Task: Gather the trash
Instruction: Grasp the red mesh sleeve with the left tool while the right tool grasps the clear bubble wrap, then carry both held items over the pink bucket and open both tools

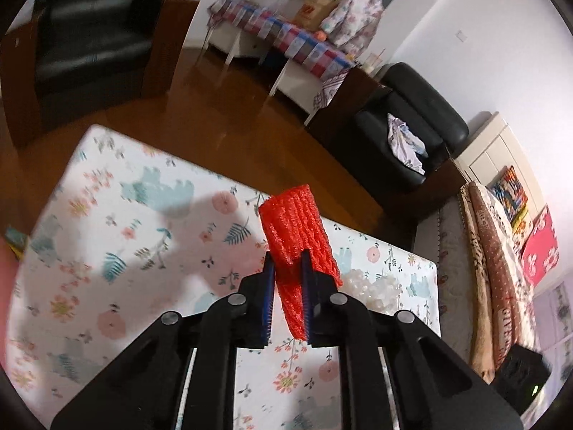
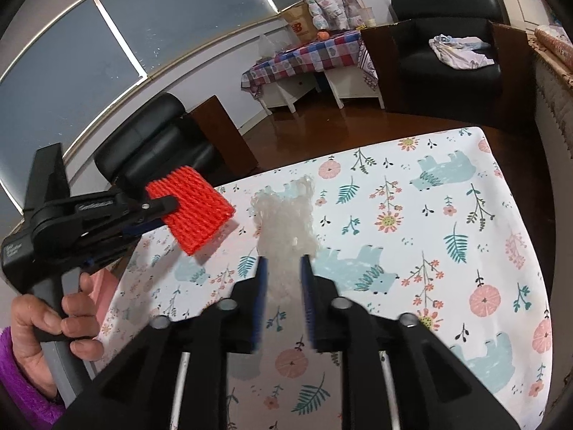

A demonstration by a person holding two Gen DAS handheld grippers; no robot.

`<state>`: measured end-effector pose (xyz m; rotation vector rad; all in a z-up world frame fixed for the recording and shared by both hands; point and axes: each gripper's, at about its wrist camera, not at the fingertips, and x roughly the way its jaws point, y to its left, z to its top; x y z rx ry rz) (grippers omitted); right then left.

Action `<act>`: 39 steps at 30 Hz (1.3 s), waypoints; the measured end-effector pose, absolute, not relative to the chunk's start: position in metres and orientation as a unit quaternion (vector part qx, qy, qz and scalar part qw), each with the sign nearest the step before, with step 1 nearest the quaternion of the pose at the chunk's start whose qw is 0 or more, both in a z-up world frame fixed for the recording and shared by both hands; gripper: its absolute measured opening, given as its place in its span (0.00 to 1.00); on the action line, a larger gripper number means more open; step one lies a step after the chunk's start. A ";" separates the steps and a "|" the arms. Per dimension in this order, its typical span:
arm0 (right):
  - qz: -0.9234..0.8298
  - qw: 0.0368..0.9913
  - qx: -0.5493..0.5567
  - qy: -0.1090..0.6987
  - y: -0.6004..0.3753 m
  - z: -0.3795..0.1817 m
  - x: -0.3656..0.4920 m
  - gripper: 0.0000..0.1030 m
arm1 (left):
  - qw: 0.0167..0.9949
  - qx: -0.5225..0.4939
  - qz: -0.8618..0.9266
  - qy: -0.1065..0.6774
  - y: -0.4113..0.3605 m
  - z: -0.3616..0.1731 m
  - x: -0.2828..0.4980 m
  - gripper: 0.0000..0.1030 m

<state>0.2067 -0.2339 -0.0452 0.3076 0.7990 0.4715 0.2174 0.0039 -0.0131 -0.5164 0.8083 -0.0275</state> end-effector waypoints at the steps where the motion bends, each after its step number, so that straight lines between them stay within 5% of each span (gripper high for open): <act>1: 0.228 0.884 0.148 0.379 -0.234 -0.044 0.205 0.40 | 0.893 -0.238 -0.014 0.383 0.003 -0.009 0.212 0.12; 8: 0.239 0.884 0.140 0.375 -0.229 -0.042 0.204 0.50 | 0.915 -0.186 -0.028 0.357 -0.002 0.005 0.176 0.13; 31: 0.229 0.880 0.094 0.405 -0.197 -0.057 0.218 0.51 | 0.926 -0.150 -0.066 0.339 0.005 0.000 0.131 0.13; 39: 0.219 0.871 0.121 0.423 -0.202 -0.064 0.228 0.23 | 0.924 -0.149 -0.069 0.344 0.002 -0.003 0.128 0.13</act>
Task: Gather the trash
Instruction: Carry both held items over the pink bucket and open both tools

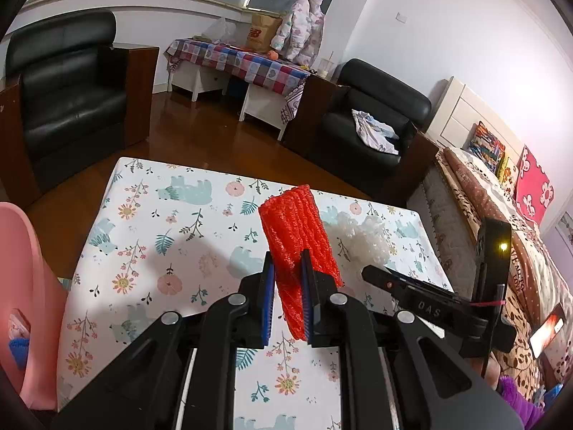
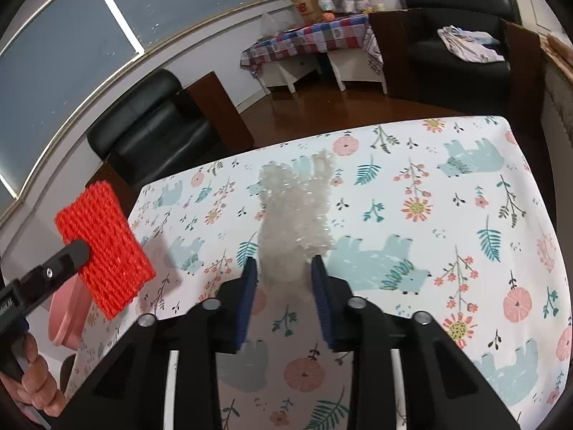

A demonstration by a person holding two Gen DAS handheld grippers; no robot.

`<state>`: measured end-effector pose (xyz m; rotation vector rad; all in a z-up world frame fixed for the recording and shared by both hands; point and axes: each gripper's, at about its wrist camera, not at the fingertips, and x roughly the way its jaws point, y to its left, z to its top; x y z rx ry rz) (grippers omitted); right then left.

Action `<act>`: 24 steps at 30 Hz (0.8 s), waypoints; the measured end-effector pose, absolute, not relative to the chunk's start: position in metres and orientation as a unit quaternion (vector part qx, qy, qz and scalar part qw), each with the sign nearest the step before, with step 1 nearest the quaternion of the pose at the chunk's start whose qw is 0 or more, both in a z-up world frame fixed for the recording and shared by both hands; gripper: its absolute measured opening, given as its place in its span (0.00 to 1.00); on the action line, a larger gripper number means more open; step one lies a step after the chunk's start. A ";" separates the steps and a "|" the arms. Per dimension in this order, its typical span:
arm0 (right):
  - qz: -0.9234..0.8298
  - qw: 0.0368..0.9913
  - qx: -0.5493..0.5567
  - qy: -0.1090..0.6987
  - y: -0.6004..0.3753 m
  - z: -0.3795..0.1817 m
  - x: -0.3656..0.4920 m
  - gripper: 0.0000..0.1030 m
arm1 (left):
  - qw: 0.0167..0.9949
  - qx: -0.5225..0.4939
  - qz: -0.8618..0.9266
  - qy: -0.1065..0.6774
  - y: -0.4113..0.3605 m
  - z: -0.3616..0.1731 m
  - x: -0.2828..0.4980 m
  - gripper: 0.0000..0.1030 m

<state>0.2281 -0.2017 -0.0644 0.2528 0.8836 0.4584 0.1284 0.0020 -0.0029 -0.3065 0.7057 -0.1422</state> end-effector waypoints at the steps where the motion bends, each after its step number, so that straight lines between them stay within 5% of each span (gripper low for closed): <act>1: 0.219 0.872 0.123 0.421 -0.203 -0.064 0.228 0.22 | 0.924 -0.149 -0.070 0.344 0.002 -0.003 0.129 0.12; 24: 0.250 0.893 0.054 0.369 -0.181 -0.032 0.173 0.15 | 0.938 -0.147 -0.030 0.313 0.039 0.013 0.072 0.12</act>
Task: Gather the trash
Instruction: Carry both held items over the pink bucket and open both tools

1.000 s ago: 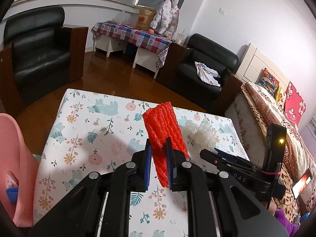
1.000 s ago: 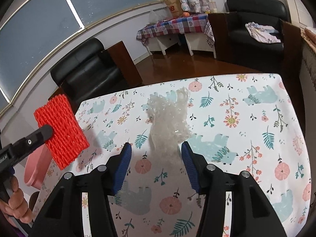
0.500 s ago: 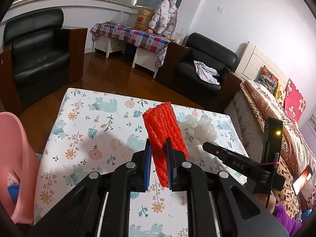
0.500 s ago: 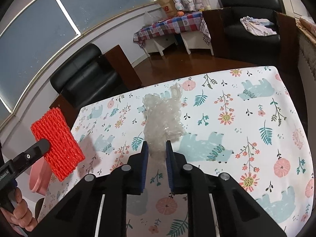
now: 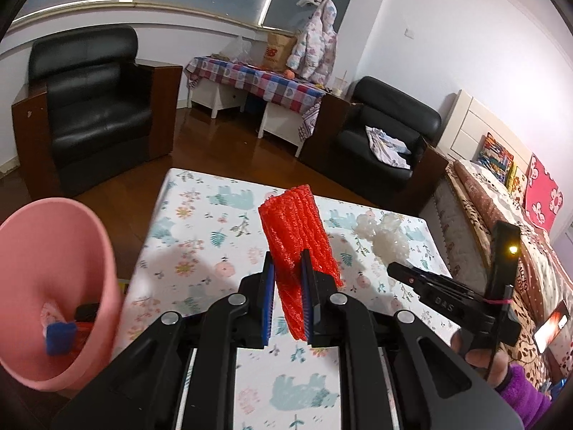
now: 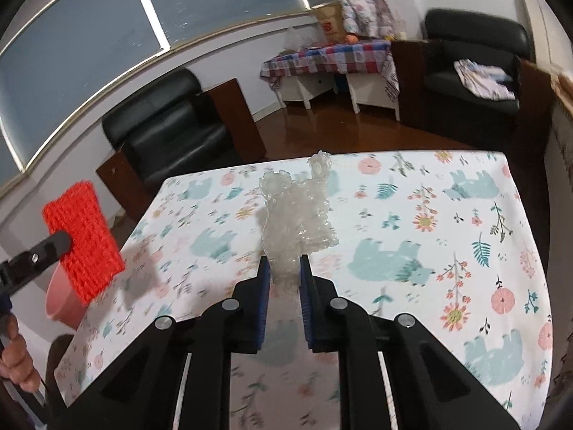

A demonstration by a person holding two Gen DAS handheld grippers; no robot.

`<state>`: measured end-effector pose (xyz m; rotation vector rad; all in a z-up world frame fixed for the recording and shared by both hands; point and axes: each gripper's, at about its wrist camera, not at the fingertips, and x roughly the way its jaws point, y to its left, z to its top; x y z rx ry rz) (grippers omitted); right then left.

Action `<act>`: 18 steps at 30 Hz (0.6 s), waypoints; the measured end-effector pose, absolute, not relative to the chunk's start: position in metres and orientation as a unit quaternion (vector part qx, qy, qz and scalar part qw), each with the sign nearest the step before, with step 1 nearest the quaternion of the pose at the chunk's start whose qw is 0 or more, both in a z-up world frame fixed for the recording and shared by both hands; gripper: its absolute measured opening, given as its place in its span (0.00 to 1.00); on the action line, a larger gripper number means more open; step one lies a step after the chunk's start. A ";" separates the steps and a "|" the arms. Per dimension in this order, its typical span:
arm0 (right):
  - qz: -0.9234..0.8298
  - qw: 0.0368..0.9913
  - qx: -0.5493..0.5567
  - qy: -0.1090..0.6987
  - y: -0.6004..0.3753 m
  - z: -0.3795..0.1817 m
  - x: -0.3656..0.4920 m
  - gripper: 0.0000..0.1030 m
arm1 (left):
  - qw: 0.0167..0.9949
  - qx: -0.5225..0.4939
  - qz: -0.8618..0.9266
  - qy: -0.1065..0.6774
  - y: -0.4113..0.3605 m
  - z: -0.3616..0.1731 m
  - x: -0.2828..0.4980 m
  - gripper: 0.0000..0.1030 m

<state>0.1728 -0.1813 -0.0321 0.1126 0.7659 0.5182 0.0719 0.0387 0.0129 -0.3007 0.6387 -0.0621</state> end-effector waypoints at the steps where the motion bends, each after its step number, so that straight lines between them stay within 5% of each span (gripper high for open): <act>1: 0.254 0.894 0.053 0.365 -0.177 -0.028 0.168 0.15 | 0.938 -0.148 -0.029 0.312 0.041 0.013 0.069 0.12; 18: 0.342 0.880 0.011 0.329 -0.063 0.024 0.098 0.15 | 0.950 -0.155 0.036 0.270 0.094 0.032 0.012 0.13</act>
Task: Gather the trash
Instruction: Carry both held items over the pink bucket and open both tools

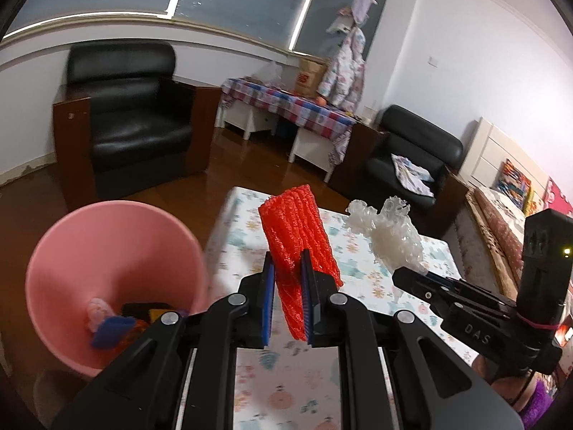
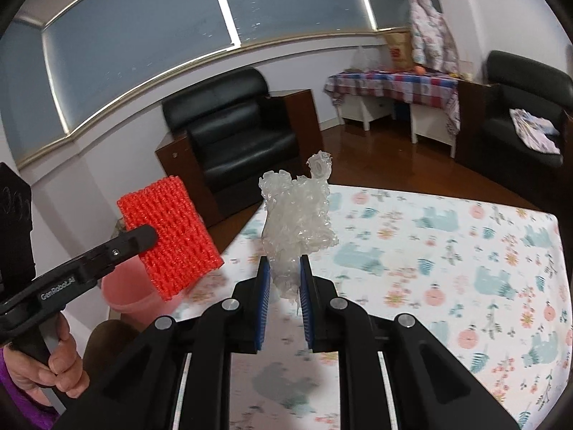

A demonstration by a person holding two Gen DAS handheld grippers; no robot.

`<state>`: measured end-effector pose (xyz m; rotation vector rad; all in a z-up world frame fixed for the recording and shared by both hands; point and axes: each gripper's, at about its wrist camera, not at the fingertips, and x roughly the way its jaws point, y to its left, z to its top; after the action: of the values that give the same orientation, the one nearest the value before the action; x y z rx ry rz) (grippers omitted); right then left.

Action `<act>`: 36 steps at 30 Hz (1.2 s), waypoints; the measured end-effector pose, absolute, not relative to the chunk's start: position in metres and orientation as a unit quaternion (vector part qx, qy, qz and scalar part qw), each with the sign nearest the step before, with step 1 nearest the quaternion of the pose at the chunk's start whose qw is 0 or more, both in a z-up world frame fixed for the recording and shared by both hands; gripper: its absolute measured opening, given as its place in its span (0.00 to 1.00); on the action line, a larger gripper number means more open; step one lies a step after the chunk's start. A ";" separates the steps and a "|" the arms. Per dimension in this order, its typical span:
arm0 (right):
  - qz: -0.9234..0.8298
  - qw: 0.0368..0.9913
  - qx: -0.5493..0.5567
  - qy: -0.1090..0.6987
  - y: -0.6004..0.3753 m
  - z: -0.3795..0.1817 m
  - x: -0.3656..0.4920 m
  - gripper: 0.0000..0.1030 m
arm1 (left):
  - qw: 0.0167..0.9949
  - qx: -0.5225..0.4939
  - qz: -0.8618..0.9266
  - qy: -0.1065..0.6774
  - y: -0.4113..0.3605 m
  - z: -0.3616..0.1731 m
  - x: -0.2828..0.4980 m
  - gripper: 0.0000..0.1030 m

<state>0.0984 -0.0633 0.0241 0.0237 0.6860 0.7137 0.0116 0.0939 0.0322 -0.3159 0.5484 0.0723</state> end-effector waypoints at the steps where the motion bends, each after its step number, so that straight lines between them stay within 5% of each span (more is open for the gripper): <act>1: 0.348 0.878 0.007 0.329 -0.054 0.025 0.095 0.15 | 0.950 -0.155 0.041 0.267 0.099 0.033 0.008 0.13; 36: 0.439 0.818 -0.120 0.352 0.142 0.011 0.053 0.15 | 0.924 -0.191 0.174 0.281 0.224 0.004 -0.049 0.13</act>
<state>0.0530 0.1419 0.0113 -0.2548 0.7494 0.9348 -0.0487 0.2241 0.0044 -0.3924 0.5761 0.3568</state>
